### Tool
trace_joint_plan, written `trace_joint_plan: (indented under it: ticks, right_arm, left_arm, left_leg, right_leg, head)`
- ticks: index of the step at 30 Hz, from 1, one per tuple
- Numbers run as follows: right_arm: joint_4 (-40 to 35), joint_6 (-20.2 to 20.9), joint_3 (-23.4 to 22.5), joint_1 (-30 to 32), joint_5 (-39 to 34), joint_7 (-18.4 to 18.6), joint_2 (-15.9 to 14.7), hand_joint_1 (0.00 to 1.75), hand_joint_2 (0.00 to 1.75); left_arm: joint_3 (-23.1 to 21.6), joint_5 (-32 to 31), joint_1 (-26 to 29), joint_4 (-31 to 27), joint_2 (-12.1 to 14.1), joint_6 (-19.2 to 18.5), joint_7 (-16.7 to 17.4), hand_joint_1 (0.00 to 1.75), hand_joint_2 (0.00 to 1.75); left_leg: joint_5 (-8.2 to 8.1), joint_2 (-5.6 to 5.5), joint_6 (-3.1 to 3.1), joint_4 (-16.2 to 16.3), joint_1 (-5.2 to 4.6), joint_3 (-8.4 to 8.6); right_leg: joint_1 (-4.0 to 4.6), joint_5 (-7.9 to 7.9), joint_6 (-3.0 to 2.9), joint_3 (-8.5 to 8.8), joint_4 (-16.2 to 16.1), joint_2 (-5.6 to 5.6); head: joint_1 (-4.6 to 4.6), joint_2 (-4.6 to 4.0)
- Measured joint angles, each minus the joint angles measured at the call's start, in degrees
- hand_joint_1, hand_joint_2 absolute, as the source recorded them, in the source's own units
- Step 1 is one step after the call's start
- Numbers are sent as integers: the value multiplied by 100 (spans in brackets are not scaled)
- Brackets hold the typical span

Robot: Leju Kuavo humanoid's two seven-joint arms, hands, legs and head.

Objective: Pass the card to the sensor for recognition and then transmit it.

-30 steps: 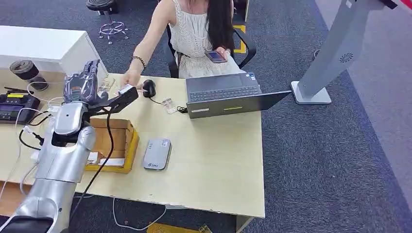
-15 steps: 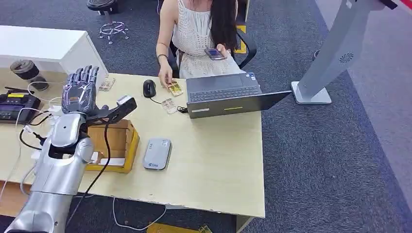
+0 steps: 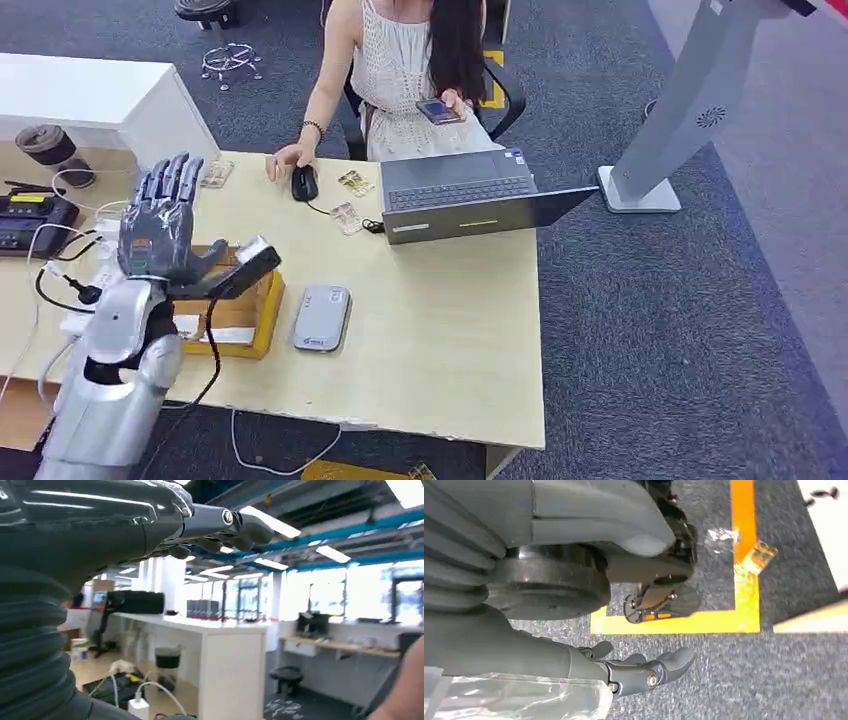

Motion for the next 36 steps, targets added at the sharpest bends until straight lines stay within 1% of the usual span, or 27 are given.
trace_joint_plan:
  ticks: [2, 3, 4, 5, 6, 7, 9, 10, 13, 16, 18, 20, 22, 23, 24, 25, 26, 27, 28, 29, 30, 31, 32, 33, 34, 35, 36]
  right_arm:
    - [0, -24, -108, 24, -147, -127, 0, 0, 0]
    - [-2, -35, -175, 35, -232, -195, 0, 0, 0]
    - [-2, -64, -242, 45, -322, -250, 0, 0, 0]
    - [-2, -121, -322, 54, -464, -317, 0, 0, 0]
    - [-4, -153, -428, 71, -555, -354, 0, 0, 0]
    - [-9, -179, -513, 88, -599, -370, -2, 0, 0]
    - [-24, -210, -664, 109, -626, -387, -2, 0, 0]
    - [-33, -212, -710, 107, -643, -405, -2, 0, 0]
    - [-48, -210, -824, 100, -676, -455, -2, 0, 0]
    - [-70, -184, -899, 98, -682, -549, -4, 0, 0]
    - [-85, -149, -958, 93, -687, -588, -7, 0, 0]
    - [-94, -9, -986, 103, -663, -590, -42, 0, 0]
    - [-107, 91, -1012, 117, -661, -590, -90, 0, 0]
    - [-116, 109, -1030, 120, -663, -588, -107, 0, 0]
    - [-120, 111, -1041, 119, -663, -588, -118, 0, 175]
    - [-125, 111, -1049, 120, -661, -575, -127, 0, 175]
    - [-125, 109, -1067, 120, -658, -512, -131, 0, 175]
    - [-127, 103, -1087, 122, -656, -437, -140, 0, 175]
    - [-127, 87, -1104, 129, -647, -345, -144, 0, 175]
    - [-127, 72, -1124, 136, -624, -250, -149, 0, 175]
    - [-127, 30, -1143, 149, -590, -111, -151, 0, 175]
    - [-127, -19, -1174, 157, -558, 48, -155, 0, 175]
    - [-125, -59, -1204, 161, -549, 176, -157, 0, 175]
    - [-122, -111, -1229, 169, -510, 311, -160, 0, 175]
    - [-120, -168, -1244, 183, -449, 467, -162, 0, 175]
    - [-120, -221, -1261, 202, -411, 588, -168, 0, 175]
    - [-120, -273, -1270, 225, -353, 699, -175, 0, 175]
  left_arm:
    - [37, 66, 708, -594, 83, 558, -242, 0, 175]
    - [77, 94, 1105, -950, 114, 932, -406, 0, 175]
    - [135, 92, 1501, -1254, 118, 1411, -626, 0, 175]
    - [202, 83, 2039, -1577, 107, 1993, -914, 0, 175]
    - [264, 49, 2537, -1974, 63, 2494, -1264, 0, 175]
    - [319, 20, 2905, -2278, -25, 2685, -1551, 0, 175]
    - [398, 5, 3447, -2803, -267, 2777, -2124, 0, 175]
    - [439, 22, 3643, -2985, -361, 2786, -2254, 0, 175]
    - [555, 127, 3940, -3248, -610, 2790, -2486, 0, 175]
    - [652, 304, 4086, -3366, -776, 2790, -2641, 0, 175]
    - [719, 619, 4164, -3397, -919, 2790, -2867, 0, 175]
    - [818, 963, 4265, -3396, -1107, 2790, -3116, 0, 175]
    - [945, 1163, 4335, -3399, -1289, 2791, -3382, 0, 175]
    - [981, 1193, 4357, -3398, -1346, 2790, -3426, 0, 175]
    - [1008, 1246, 4381, -3396, -1384, 2790, -3428, 0, 175]
    - [1045, 1421, 4411, -3396, -1440, 2790, -3428, 0, 175]
    - [1078, 1768, 4433, -3392, -1499, 2773, -3472, 0, 175]
    - [1146, 2353, 4430, -3344, -1552, 2656, -3652, 0, 175]
    - [1269, 3189, 4393, -3214, -1622, 2345, -3906, 0, 175]
    - [1456, 4127, 4317, -3018, -1752, 1842, -4122, 0, 175]
    - [1813, 5074, 4091, -2643, -1983, 1022, -4312, 0, 175]
    - [2298, 5683, 3771, -2088, -2148, 218, -4477, 0, 175]
    - [2801, 5984, 3455, -1476, -2319, -356, -4573, 0, 175]
    - [3324, 6132, 3167, -793, -2361, -758, -4665, 0, 175]
    - [3907, 6287, 2876, 54, -2367, -1107, -4711, 0, 175]
    - [4387, 6409, 2634, 779, -2361, -1284, -4726, 0, 175]
    - [4876, 6528, 2390, 1625, -2331, -1384, -4741, 0, 175]
  left_leg:
    - [-12, 3, -3, -1, 0, -3]
    - [-18, 6, -3, -3, 0, -7]
    - [-23, 11, 0, -3, 0, -1]
    - [-33, 23, -1, -3, -1, 7]
    - [-43, 29, 0, -2, -1, 13]
    - [-45, 22, 3, 0, -1, 10]
    - [-50, -27, 9, 0, -3, 8]
    - [-52, -27, 12, 0, -4, 9]
    - [-51, -39, 12, 0, -4, 10]
    - [-44, -38, 8, 0, -1, 12]
    - [-44, -37, 8, -1, 0, 18]
    - [-44, -35, 8, -1, 1, 20]
    - [-44, -38, 8, 0, 0, 21]
    - [-44, -39, 8, 0, 0, 20]
    - [-44, -38, 8, 0, 0, 20]
    - [-45, -37, 8, 0, 0, 20]
    - [-45, -36, 8, 0, 0, 20]
    - [-45, -35, 8, 0, -1, 21]
    - [-45, -39, 9, 0, -5, 23]
    - [-45, -42, 9, 0, -6, 24]
    - [-44, -52, 10, -1, -8, 24]
    - [-37, -58, 19, -1, -9, 21]
    - [-35, -58, 15, -3, -4, 19]
    - [-35, -48, 9, -4, -1, 25]
    - [-35, -21, 7, -6, -1, 30]
    - [-34, 1, 3, -8, 0, 33]
    - [-34, 8, 2, -11, 0, 38]
  right_leg:
    - [0, -8, 2, -4, 0, 2]
    - [0, -14, 0, -1, 0, 5]
    - [0, -18, 0, -2, 0, 10]
    - [-1, -24, -1, -2, -1, 21]
    - [-1, -30, -2, -3, -2, 26]
    - [-1, -41, 9, -2, -5, 21]
    - [-1, -66, 26, 4, -7, -16]
    - [-1, -66, 26, 7, -7, -20]
    - [-1, -64, 24, 23, -7, -32]
    - [-1, -53, 10, 28, -7, -33]
    - [-1, -53, 10, 33, -6, -33]
    - [0, -52, 9, 33, -6, -32]
    - [0, -53, 9, 33, -6, -34]
    - [0, -53, 9, 34, -6, -36]
    - [0, -52, 9, 34, -6, -36]
    - [-1, -52, 9, 34, -6, -35]
    - [-1, -52, 9, 34, -6, -34]
    - [-1, -53, 10, 33, -6, -35]
    - [-1, -54, 11, 33, -6, -38]
    - [-1, -54, 11, 22, -7, -41]
    - [-3, -54, 11, 24, -7, -49]
    - [-4, -54, 12, 26, -7, -55]
    - [-3, -54, 10, 32, -7, -54]
    - [-1, -48, 2, 39, -7, -48]
    - [-1, -41, -8, 35, -4, -27]
    - [0, -38, -13, 31, -2, -8]
    - [0, -36, -14, 30, -1, 3]
  head:
    - [-2, 0]
    - [-2, 0]
    - [-2, 0]
    - [-4, 0]
    - [-9, 0]
    - [-9, 0]
    - [2, 0]
    - [0, 0]
    - [2, 0]
    - [2, 0]
    - [0, 0]
    - [0, 0]
    - [2, 0]
    - [4, 0]
    - [2, 0]
    - [2, 0]
    - [0, 0]
    - [2, 0]
    - [2, 0]
    - [0, 0]
    - [2, 0]
    - [-4, 0]
    - [4, 0]
    - [20, 0]
    - [11, 0]
    - [4, 0]
    - [2, 0]
